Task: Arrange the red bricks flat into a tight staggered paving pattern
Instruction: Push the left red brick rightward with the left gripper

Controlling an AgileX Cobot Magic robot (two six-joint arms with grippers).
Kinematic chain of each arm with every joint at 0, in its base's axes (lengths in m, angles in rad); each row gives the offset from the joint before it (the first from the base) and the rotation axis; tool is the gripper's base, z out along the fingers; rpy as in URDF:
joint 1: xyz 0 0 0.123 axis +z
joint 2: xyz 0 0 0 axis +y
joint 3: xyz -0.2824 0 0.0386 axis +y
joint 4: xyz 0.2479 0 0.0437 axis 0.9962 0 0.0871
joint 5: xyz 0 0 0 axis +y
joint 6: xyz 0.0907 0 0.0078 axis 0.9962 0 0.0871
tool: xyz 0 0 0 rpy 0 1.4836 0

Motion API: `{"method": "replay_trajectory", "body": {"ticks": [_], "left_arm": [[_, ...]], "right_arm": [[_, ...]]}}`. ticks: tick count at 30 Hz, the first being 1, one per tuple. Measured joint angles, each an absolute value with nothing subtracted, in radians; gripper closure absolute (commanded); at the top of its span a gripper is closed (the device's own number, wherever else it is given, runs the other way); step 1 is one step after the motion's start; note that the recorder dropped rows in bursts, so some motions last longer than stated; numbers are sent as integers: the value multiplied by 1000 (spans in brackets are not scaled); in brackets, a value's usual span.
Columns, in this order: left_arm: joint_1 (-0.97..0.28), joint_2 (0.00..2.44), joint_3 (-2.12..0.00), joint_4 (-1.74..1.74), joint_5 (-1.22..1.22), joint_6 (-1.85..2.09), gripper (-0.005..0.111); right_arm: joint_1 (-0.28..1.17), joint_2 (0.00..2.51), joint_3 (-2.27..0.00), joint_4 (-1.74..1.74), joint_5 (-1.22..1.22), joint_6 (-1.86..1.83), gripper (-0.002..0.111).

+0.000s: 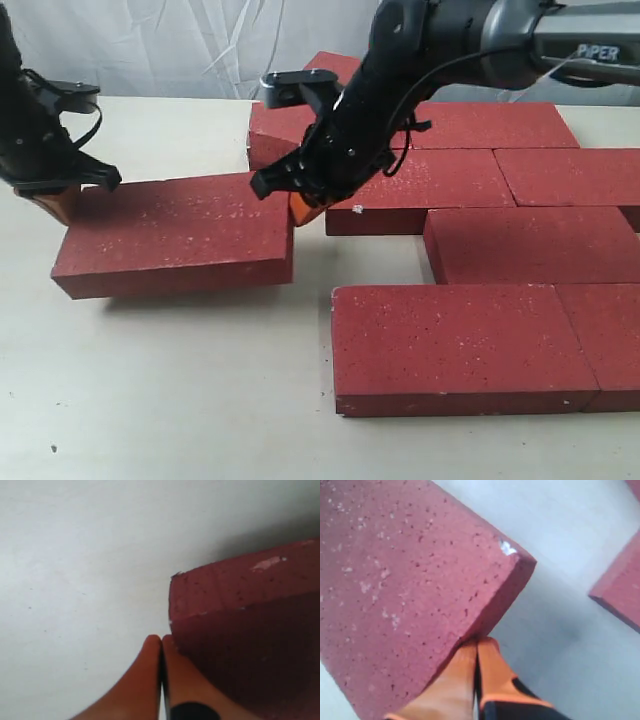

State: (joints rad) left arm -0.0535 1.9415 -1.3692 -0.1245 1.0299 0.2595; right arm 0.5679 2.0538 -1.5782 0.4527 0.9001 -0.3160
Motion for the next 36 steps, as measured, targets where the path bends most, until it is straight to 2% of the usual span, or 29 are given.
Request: {"method": "replay_trajectory", "body": {"ticks": [3,7,15,23,27,36], "left_arm": [[9,1941,-1306,-135,921,274,107],[33,1941,-1257,-161,825,293,107],[137,1939,-1249,-153,872,274,107],[142,1939,-1188,-196,868,272,107],[142,1939,-1128,-208,840,272,107],[142,1939,-1080,-289,773,313,107]], "right_arm": [[607,2111,-1578,504,832,-315,109],[615,2160,-1578,524,806,-315,109],[631,2149,-1578,197,829,-111,109],[629,2084,-1578,174,874,-56,109],[588,2028,-1578,236,890,-51,109],[383,1905,-1578,264,1000,-69,109]]}}
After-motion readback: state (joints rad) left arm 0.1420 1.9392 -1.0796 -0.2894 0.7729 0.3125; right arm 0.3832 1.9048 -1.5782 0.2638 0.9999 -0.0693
